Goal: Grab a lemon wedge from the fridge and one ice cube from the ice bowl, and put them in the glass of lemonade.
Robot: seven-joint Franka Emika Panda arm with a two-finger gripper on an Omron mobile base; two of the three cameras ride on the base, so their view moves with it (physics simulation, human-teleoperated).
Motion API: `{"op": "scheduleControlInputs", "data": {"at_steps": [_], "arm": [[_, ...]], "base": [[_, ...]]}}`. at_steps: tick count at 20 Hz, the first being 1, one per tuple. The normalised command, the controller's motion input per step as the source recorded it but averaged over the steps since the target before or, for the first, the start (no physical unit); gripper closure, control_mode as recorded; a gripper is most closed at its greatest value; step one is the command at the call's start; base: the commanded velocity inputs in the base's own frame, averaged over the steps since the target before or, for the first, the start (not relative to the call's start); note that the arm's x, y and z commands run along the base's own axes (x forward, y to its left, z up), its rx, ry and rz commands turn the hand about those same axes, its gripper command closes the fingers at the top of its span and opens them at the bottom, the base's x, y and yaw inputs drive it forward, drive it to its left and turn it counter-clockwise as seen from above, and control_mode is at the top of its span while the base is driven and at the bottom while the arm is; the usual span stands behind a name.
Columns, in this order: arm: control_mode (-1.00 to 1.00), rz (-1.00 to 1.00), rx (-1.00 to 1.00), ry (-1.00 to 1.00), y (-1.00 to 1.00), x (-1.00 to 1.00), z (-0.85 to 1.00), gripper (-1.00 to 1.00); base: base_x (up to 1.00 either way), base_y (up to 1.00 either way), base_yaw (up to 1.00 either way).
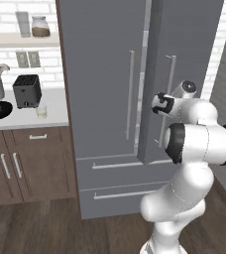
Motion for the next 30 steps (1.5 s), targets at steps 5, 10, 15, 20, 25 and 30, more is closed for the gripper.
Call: {"op": "scheduleControlInputs", "data": {"at_steps": [5, 10, 15, 20, 25, 30], "arm": [[-1.00, -0.02, 0.10, -0.02, -0.94, -0.59, 0.00, 1.00], [-1.00, 0.01, 0.09, -0.09, -0.99, -0.49, 0.01, 1.00], [-1.00, 0.01, 0.10, -0.19, -1.00, -0.43, 0.00, 1.00], [-1.00, 0.01, 0.06, -0.12, -0.88, -0.44, 0.10, 1.00], [-1.00, 0.00, 0.00, 0.00, -0.17, -0.28, 0.28, -1.00], [-1.00, 0.01, 0.00, 0.03, -0.04, -0.49, 0.60, -1.00]], "base": [[0.00, 0.00, 0.00], [0.00, 0.00, 0.00], [0.00, 0.00, 0.00], [0.00, 0.00, 0.00], [0.00, 0.00, 0.00], [0.00, 0.00, 0.00]]}}
